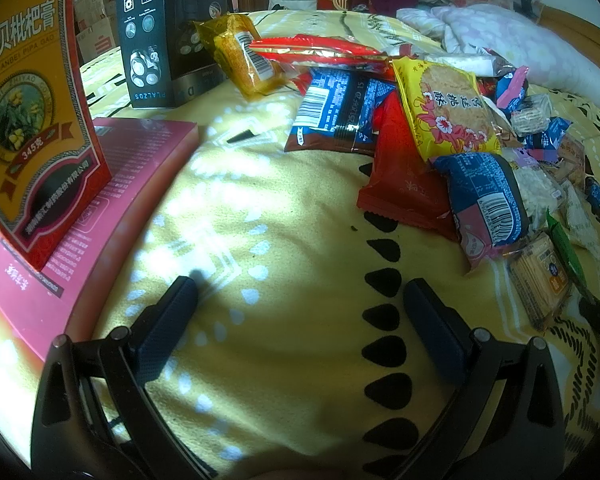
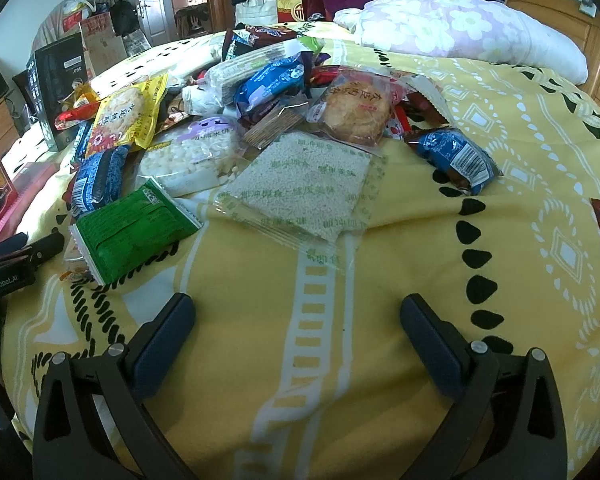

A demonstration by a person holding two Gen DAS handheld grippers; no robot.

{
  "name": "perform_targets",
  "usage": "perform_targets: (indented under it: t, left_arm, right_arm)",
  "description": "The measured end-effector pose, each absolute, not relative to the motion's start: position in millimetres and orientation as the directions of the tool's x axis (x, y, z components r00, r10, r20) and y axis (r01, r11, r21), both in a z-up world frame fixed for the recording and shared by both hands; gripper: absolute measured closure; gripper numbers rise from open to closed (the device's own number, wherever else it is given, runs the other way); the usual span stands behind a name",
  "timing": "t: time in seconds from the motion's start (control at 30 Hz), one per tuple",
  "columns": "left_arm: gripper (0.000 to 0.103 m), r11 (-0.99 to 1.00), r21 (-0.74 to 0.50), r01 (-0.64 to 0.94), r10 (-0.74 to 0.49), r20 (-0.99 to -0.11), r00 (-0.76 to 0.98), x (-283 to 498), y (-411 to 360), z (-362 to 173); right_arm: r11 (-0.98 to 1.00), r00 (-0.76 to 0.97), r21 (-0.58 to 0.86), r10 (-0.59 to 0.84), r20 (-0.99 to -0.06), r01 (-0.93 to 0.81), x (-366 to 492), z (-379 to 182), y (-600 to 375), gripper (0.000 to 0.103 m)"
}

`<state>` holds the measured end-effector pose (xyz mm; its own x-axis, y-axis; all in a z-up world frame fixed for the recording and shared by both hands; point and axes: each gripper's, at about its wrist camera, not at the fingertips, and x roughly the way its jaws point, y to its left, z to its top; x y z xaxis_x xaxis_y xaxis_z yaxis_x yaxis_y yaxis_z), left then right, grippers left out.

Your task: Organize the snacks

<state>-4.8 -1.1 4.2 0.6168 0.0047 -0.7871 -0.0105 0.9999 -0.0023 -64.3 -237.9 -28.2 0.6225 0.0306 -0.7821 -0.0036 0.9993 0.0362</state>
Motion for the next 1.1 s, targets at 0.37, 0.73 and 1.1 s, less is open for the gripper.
perform_targets:
  t: [0.37,0.73,1.1]
  left_arm:
    - [0.0,1.0,-0.001,-0.012,0.006,-0.787,0.617,-5.0,-1.0,4.3]
    - [0.0,1.0,-0.019,0.014,-0.024,-0.784,0.62,-13.1,1.4,5.2]
    - [0.009,0.961,-0.204,0.185,-0.274,-0.783,0.559,3.8,-46.4,65.0]
  right_arm:
    - [0.999,0.623,0.036,0.03,-0.782,-0.003,-64.0,-27.7,-236.9,0.0]
    - [0.999,0.624,0.037,0.031,-0.78,-0.004,-64.1,-27.4,-235.4,0.0]
    - [1.0,0.622,0.03,0.023,-0.782,0.0,-60.4,-26.4,-234.0,0.0]
